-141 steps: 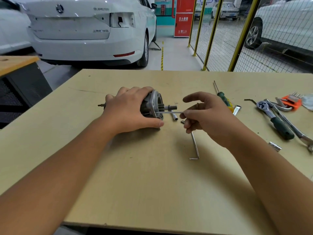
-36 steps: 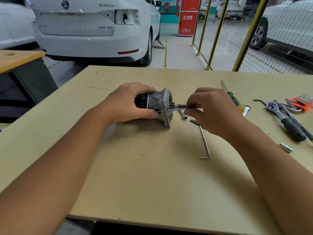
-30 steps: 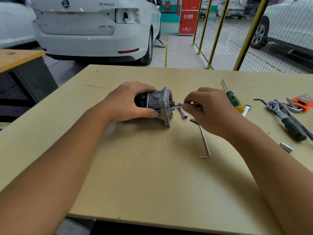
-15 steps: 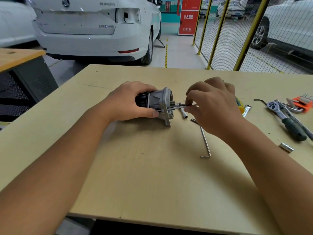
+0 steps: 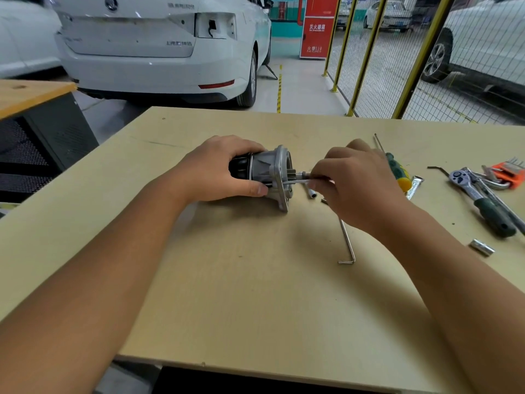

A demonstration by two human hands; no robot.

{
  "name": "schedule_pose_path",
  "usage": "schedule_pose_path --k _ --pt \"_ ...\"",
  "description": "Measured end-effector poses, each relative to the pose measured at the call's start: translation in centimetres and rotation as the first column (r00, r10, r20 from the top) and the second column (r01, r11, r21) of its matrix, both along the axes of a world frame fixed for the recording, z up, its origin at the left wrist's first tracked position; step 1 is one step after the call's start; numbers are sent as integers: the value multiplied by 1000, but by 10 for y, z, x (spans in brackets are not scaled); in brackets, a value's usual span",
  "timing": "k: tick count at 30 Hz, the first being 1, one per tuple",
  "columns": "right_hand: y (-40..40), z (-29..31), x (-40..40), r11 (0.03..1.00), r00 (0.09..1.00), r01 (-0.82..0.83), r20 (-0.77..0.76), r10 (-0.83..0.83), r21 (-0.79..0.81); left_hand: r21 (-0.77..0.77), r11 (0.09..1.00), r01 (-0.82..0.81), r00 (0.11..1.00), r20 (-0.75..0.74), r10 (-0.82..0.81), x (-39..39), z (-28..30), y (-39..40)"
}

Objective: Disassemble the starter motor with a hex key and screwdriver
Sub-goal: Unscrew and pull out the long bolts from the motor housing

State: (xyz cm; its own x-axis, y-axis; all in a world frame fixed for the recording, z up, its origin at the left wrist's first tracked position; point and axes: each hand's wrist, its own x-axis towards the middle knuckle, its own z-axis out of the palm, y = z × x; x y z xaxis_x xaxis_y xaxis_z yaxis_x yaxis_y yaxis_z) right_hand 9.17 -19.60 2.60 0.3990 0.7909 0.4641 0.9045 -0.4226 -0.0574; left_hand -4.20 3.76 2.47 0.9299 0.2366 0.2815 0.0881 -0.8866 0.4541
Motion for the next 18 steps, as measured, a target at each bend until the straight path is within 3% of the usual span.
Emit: schedule_pose_path --k 4,10,18 --pt "2 0 -5 999 997 27 66 -30 44 1 1000 -10 1000 -5 10 -1 -1 0" --pt "2 -1 0 988 981 -130 -136 140 85 -6 1000 -5 1000 -9 5 -1 1 0" --pt "2 -4 0 992 987 -112 -107 118 63 0 1000 -7 1000 -16 7 -1 1 -1"
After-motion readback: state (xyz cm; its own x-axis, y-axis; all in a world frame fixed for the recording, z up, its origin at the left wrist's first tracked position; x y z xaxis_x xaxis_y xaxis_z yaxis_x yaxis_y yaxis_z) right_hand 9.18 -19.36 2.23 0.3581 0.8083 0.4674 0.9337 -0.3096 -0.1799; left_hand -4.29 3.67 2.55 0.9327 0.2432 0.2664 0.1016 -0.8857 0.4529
